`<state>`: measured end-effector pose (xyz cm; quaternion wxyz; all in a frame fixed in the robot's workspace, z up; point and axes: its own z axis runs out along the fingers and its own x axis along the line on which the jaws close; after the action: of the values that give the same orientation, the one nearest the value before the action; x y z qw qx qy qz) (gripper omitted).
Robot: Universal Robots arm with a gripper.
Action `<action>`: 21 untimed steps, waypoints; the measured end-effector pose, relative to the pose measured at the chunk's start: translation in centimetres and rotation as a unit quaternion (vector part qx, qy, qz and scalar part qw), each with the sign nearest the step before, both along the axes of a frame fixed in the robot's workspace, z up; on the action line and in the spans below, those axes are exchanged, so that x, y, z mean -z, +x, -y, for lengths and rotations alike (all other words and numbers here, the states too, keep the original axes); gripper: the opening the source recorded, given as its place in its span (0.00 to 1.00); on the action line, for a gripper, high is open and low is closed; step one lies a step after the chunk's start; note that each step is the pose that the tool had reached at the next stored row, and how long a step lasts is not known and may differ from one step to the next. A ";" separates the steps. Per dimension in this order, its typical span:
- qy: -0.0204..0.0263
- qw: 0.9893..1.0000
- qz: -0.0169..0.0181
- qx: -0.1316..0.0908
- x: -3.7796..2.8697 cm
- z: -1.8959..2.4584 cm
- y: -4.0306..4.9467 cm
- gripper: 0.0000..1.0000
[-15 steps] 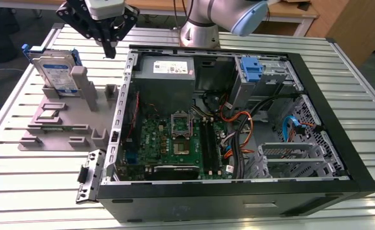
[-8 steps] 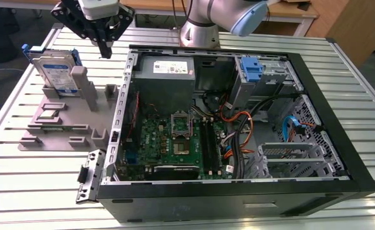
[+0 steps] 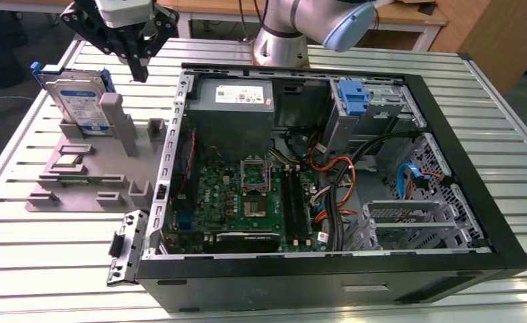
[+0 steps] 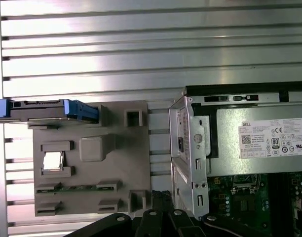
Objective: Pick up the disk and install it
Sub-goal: 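Reach for the disk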
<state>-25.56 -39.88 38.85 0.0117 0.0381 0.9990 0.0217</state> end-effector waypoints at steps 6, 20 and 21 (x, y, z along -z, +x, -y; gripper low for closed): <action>0.000 1.000 0.000 0.000 0.00 0.00 -0.26 0.10; 0.000 1.000 0.000 0.000 0.00 0.00 -1.11 0.10; 0.000 1.000 0.000 0.000 0.01 0.00 -1.20 0.10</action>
<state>-26.77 -39.88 38.84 0.0117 0.0381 0.9990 0.0217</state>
